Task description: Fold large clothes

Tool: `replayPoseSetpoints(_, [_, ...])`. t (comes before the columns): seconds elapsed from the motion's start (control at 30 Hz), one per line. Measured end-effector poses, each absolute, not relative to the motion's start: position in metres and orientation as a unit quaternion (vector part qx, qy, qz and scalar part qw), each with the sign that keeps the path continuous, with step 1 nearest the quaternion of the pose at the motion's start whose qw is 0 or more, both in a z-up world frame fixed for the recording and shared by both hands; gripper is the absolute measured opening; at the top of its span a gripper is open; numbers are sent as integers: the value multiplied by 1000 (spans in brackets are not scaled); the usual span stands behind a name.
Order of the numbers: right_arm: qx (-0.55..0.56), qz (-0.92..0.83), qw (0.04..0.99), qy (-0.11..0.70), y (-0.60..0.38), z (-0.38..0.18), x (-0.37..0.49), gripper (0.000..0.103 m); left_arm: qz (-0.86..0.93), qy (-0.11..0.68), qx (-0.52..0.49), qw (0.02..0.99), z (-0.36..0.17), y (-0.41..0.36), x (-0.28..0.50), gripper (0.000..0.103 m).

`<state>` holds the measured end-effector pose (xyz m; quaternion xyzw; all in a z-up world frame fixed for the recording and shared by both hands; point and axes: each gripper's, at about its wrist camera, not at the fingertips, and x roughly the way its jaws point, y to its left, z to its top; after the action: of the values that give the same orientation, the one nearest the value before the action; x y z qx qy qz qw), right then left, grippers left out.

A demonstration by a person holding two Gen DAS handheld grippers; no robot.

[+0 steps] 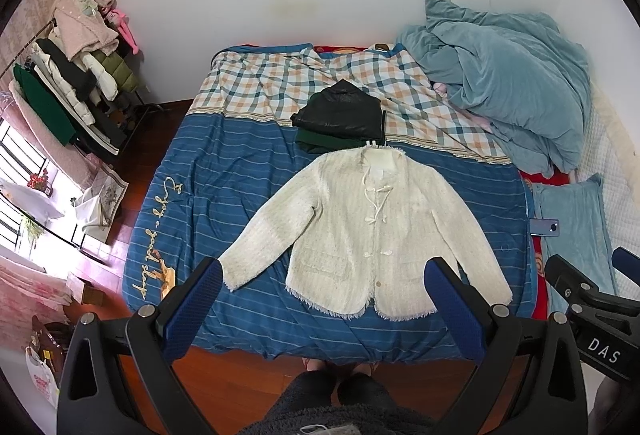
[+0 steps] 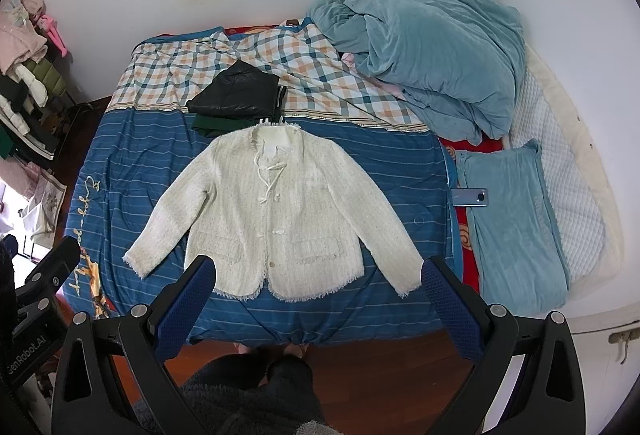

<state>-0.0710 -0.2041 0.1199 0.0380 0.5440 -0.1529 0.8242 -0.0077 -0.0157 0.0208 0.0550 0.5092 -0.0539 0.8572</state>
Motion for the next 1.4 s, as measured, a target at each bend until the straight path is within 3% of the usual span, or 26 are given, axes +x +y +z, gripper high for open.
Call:
replayPoseSetpoints(0.23, [64, -148, 828, 537, -209, 116, -69, 103, -39, 484, 72, 871, 18, -20, 7, 103])
replayPoseSetpoints(0.43, [156, -181, 828, 507, -250, 72, -68, 103, -8, 437, 102, 894, -29, -17, 44, 103])
replayPoseSetpoints(0.47, [173, -208, 823, 500, -266, 58, -71, 101, -4, 440, 113, 891, -45, -21, 55, 103])
replayPoseSetpoints(0.5, [183, -230, 817, 496, -279, 45, -75, 91, -5, 444, 118, 888, -58, -22, 60, 103])
replayPoseSetpoints(0.53, [194, -261, 806, 495, -300, 26, -79, 83, -5, 448, 124, 886, -71, -23, 65, 103])
replayPoseSetpoints(0.57, [208, -277, 793, 502, -320, 7, -82, 66, 0, 456, 135, 880, -87, -28, 73, 103])
replayPoseSetpoints(0.6, [228, -288, 779, 508, -340, -11, -84, 63, 2, 466, 144, 873, -102, -35, 80, 103])
replayPoseSetpoints(0.73, [356, -328, 710, 510, -430, -109, -114, 65, 13, 490, 166, 856, -160, -59, 102, 103])
replayPoseSetpoints(0.83, [420, -360, 662, 506, -491, -188, -140, 77, 35, 515, 190, 835, -211, -81, 119, 103])
replayPoseSetpoints(1.03, [468, -405, 578, 532, -586, -355, -184, 78, 60, 600, 226, 765, -312, -106, 141, 103])
replayPoseSetpoints(1.13, [490, -402, 557, 537, -610, -425, -185, 78, 67, 602, 266, 749, -350, -122, 147, 103])
replayPoseSetpoints(1.33, [534, -398, 525, 530, -626, -510, -167, 78, 56, 597, 303, 741, -404, -153, 169, 103])
replayPoseSetpoints(1.37, [525, -403, 523, 537, -626, -513, -162, 77, 57, 599, 302, 739, -408, -156, 175, 103])
replayPoseSetpoints(1.4, [507, -408, 525, 548, -625, -513, -152, 60, 59, 602, 298, 739, -414, -160, 181, 103])
